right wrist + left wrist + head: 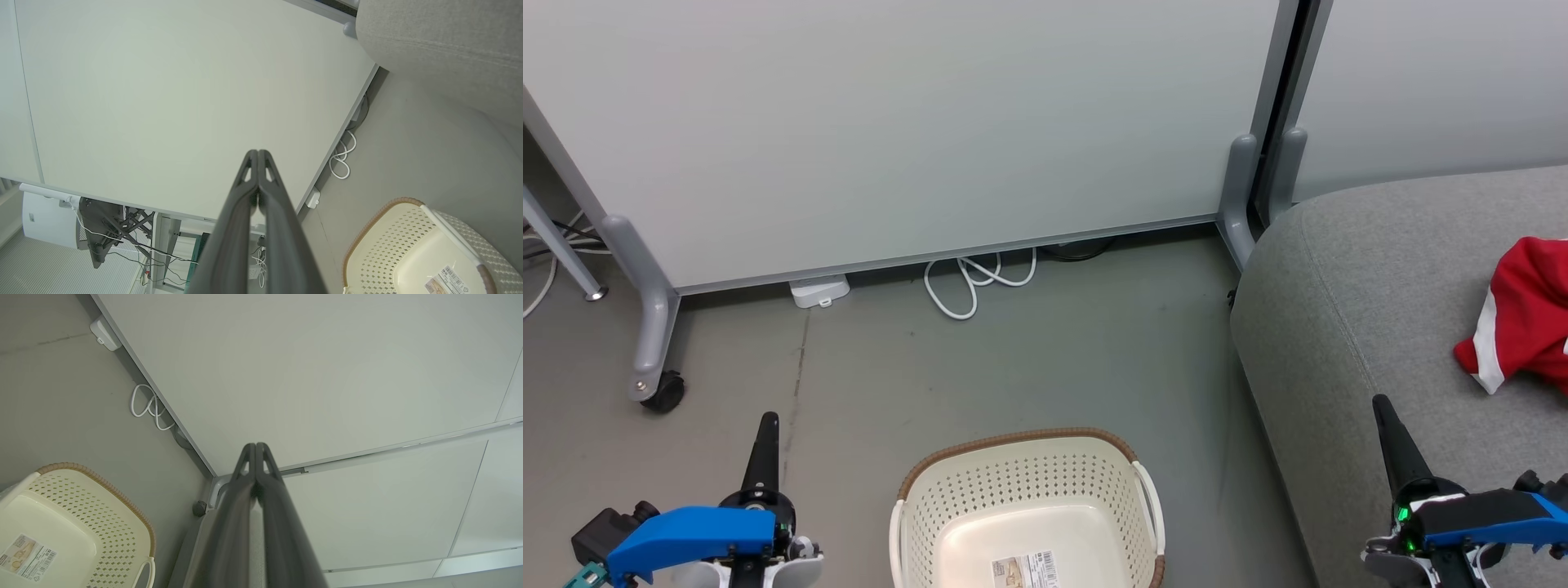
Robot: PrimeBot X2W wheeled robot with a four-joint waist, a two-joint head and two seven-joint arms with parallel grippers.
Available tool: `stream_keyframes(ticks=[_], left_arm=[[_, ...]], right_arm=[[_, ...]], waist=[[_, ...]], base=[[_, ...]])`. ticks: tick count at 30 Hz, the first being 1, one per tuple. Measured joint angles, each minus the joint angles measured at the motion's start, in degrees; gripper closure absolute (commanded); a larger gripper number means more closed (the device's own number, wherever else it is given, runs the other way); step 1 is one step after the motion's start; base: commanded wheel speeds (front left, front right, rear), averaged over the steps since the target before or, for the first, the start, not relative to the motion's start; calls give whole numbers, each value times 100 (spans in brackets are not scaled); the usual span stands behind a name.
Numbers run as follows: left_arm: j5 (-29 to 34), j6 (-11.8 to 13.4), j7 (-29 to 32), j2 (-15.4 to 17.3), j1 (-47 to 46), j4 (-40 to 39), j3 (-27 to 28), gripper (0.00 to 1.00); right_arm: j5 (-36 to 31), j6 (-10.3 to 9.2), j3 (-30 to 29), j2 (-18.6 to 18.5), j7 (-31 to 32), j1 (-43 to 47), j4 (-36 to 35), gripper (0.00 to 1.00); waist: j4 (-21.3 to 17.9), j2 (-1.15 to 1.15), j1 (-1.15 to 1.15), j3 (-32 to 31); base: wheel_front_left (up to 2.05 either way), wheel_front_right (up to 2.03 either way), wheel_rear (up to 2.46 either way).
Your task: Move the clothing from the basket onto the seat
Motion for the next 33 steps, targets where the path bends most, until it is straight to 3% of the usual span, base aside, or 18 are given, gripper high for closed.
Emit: stream_keyframes(ticks=[33], left_arm=[[-1335,-3,370,-29,-158,-210,272,100]], right_arm=[[1478,0,-88,0,231,-135,-44,100]], waist=[[-128,0,0,59]], base=[[0,0,0]])
